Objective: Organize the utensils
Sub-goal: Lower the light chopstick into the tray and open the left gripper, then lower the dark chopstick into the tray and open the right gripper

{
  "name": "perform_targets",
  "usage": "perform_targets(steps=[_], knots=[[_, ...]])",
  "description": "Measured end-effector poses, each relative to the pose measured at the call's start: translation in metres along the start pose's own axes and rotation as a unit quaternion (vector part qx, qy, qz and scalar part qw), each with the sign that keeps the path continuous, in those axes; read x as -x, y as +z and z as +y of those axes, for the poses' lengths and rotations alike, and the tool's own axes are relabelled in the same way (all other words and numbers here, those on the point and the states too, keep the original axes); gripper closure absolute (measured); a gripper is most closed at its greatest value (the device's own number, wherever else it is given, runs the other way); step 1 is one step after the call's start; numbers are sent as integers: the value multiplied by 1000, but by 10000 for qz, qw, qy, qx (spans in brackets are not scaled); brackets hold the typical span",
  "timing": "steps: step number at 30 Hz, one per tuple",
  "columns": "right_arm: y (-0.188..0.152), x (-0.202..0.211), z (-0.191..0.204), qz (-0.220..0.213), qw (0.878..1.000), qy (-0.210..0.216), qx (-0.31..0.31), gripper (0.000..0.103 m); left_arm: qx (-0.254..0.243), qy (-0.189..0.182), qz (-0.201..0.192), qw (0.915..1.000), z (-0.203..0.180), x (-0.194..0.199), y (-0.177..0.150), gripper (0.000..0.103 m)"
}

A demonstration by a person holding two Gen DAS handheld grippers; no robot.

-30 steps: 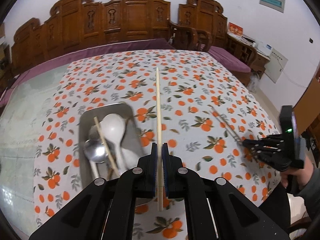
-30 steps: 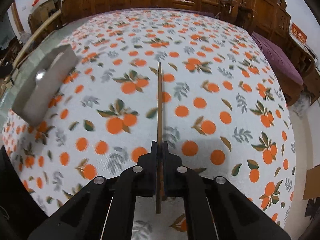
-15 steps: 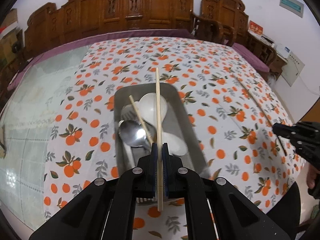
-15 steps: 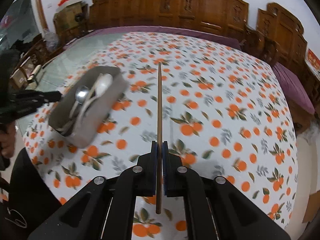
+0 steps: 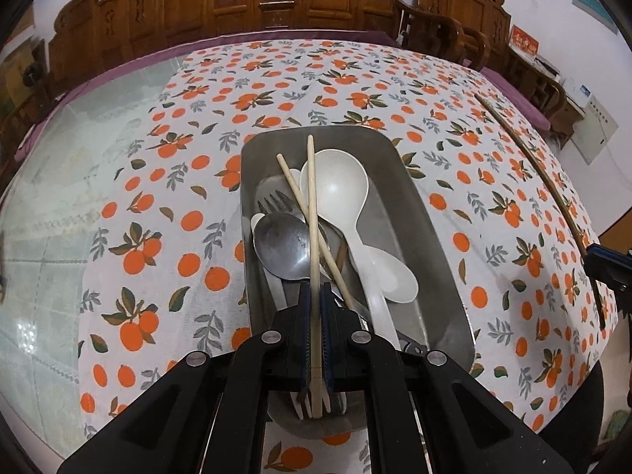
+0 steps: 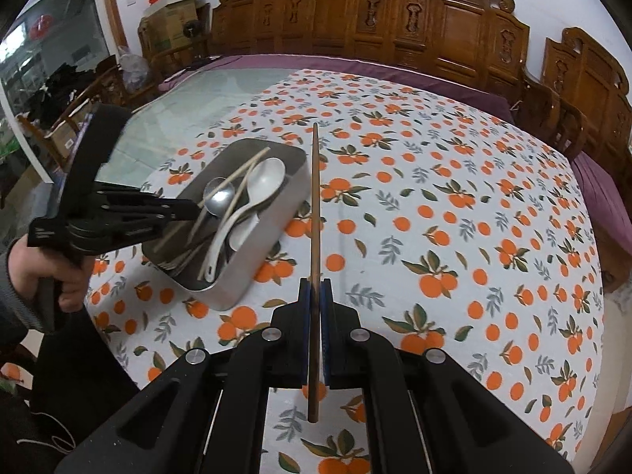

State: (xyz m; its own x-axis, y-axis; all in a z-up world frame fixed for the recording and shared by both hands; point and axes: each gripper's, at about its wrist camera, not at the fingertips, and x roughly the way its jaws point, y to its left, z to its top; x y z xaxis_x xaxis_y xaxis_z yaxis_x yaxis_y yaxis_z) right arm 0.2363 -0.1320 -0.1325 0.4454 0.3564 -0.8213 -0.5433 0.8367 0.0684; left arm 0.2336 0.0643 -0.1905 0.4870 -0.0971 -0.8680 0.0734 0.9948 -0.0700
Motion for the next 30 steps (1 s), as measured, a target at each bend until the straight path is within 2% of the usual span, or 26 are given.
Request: perform_targets(steps=[6,11,22,30], knots=[[8,-7,11,14,9999,151,24,97,145,-52,-59,9999,6,1,2,98],[16,-19,28,48,9995,288,104,97,187,-51,-263,9995,12,20,1,80],[42,-60,63,228,9978,608,155,97,303,143,-604,9976,39,63,1,75],[48,-91,72,429,9961,754,-129,97,397,242,-720,9963,56,82,-4,74]])
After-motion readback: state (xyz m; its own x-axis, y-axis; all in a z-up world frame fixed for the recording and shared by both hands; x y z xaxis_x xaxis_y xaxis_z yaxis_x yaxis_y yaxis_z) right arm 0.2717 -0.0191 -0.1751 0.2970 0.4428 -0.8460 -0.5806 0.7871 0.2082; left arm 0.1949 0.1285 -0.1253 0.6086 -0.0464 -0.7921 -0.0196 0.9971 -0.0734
